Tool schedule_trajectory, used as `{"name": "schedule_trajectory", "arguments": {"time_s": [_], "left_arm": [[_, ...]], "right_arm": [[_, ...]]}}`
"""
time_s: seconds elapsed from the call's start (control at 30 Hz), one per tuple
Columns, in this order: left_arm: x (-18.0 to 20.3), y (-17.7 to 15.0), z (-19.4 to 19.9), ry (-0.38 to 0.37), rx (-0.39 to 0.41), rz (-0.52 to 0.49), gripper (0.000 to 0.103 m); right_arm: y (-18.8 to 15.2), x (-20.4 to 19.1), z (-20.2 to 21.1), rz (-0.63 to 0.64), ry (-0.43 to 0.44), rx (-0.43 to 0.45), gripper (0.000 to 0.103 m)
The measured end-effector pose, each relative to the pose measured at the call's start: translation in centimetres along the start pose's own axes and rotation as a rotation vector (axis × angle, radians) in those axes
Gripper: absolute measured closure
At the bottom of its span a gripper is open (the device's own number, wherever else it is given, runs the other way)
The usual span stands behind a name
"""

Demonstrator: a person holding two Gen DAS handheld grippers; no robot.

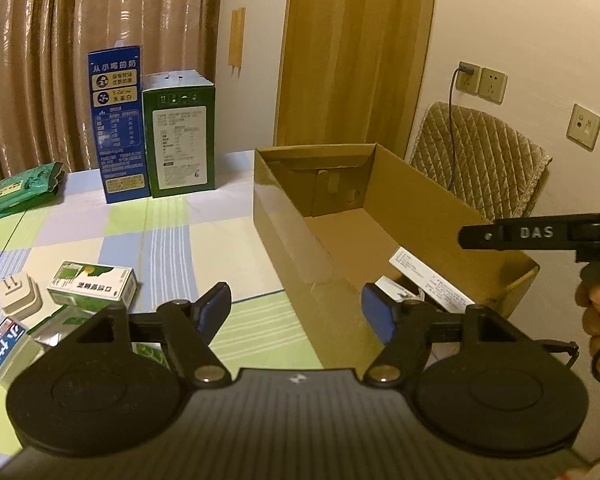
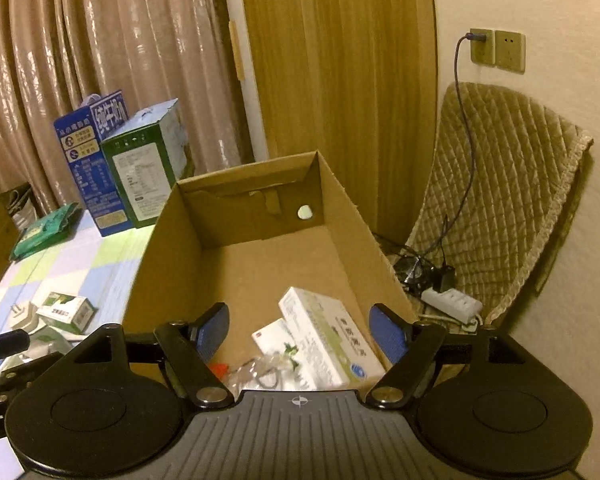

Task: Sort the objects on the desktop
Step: 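Open left tool in the cardboard box while right tool drops tablet box inside, then return both tools to the table items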

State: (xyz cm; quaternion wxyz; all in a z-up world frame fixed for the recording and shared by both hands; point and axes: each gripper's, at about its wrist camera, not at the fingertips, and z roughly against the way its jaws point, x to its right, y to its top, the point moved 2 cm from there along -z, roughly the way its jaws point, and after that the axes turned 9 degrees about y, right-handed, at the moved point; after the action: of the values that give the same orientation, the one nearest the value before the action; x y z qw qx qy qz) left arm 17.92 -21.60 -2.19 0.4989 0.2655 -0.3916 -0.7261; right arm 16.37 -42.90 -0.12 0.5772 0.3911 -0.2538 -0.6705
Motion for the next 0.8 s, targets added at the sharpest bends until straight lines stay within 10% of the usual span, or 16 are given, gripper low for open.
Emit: {"name": "schedule_trajectory", "arguments": {"time_s": [0.8], "left_arm": [[-7.9, -4.5, 8.1, 0.141, -0.017, 0.051, 0.013]], "right_arm": [[-3.9, -11.7, 5.6, 0.09, 0.196, -0.028, 0.006]]}}
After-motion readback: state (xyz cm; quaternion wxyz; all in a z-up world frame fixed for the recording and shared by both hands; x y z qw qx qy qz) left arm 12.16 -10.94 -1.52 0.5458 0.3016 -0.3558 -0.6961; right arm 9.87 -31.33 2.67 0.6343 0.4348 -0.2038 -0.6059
